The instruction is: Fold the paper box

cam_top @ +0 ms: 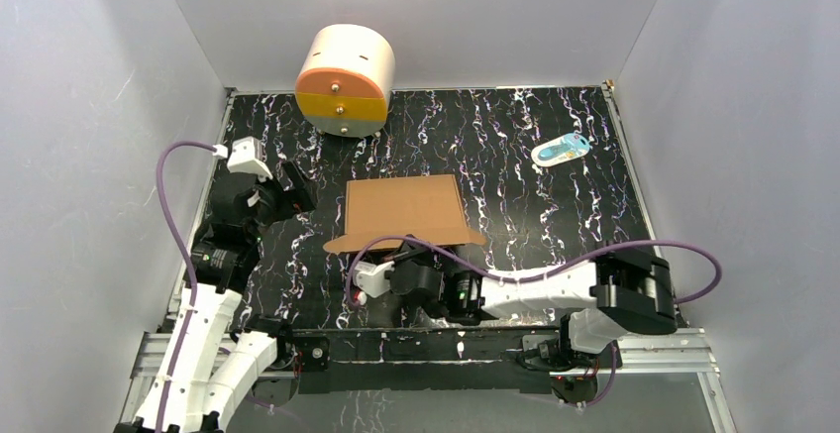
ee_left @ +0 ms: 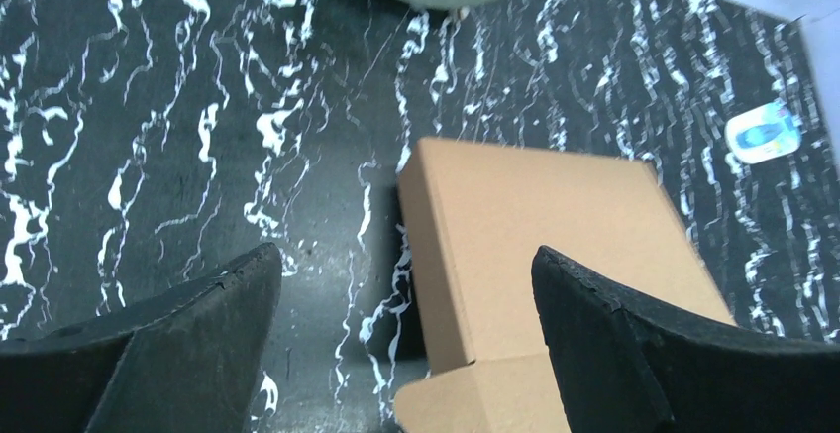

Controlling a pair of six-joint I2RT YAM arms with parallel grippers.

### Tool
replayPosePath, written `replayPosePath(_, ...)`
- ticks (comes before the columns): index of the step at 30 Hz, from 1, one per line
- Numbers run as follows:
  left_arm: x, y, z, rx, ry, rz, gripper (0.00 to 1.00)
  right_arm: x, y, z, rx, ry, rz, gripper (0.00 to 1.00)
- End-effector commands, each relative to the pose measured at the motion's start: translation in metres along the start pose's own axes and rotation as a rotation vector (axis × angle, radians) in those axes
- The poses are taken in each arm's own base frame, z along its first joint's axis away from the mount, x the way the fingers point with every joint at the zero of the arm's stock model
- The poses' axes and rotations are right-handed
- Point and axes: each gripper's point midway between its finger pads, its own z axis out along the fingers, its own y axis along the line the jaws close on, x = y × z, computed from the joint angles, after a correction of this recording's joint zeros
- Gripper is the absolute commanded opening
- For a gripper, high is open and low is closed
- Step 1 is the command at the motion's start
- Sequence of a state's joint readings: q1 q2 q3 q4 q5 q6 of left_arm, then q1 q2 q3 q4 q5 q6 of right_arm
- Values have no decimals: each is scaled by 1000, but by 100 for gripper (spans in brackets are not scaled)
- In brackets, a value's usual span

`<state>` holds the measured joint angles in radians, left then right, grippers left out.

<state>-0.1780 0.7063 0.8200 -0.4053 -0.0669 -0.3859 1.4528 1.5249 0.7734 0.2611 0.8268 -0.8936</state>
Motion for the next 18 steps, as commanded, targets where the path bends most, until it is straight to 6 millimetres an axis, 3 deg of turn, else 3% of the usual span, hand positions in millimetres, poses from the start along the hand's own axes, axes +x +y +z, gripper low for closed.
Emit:
replayPosePath(1,-38,-18,-19,52,-57,13,93,-16,-22,-15,-133,-47,102,0)
replayPosePath(5,-57,-24,-29,61,-70,44,93,-28,-44,-24,-278,-80,180,1)
replayPosePath(10,-74,-30,-37,68,-85,77,93,-28,-62,-28,-444,-81,250,1)
replayPosePath(18,-74,-28,-28,55,-72,116,93,-24,-92,-31,-673,-155,361,0)
